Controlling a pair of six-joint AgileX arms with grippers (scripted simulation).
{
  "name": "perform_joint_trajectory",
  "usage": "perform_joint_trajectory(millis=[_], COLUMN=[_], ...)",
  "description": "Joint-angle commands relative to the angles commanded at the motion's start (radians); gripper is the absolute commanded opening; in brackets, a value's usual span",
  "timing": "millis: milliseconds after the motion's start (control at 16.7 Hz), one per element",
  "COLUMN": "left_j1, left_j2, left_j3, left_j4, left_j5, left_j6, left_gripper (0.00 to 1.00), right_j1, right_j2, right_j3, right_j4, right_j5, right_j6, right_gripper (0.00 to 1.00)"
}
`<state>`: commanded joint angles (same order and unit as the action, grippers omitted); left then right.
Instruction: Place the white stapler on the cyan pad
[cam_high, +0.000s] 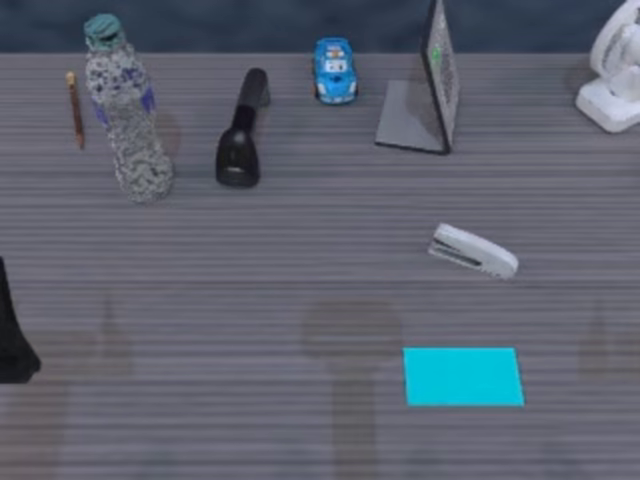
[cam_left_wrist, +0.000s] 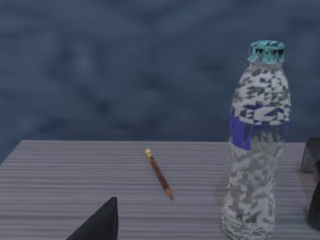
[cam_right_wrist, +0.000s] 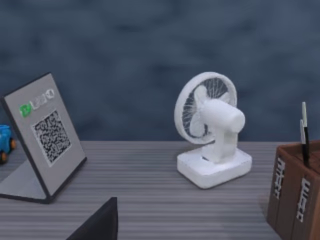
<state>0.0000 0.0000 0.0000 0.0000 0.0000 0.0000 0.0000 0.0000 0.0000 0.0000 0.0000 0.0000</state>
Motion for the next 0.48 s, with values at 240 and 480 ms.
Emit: perform_joint_trajectory(millis=[240, 480], left_j1=[0.0, 0.0], left_j2=[0.0, 0.0], left_j3=[0.0, 0.0], left_j4=[0.0, 0.0], left_j5=[0.0, 0.0], left_j6=[0.0, 0.0], left_gripper=[1.0, 1.0], right_j1=[0.008, 0.051], right_j2=[0.029, 0.21], right_j3=[0.03, 0.215], right_j4=[-0.021, -0.147], right_j5=[-0.001, -0.004], right_j6=[-0.011, -0.073], right_gripper=[1.0, 1.0])
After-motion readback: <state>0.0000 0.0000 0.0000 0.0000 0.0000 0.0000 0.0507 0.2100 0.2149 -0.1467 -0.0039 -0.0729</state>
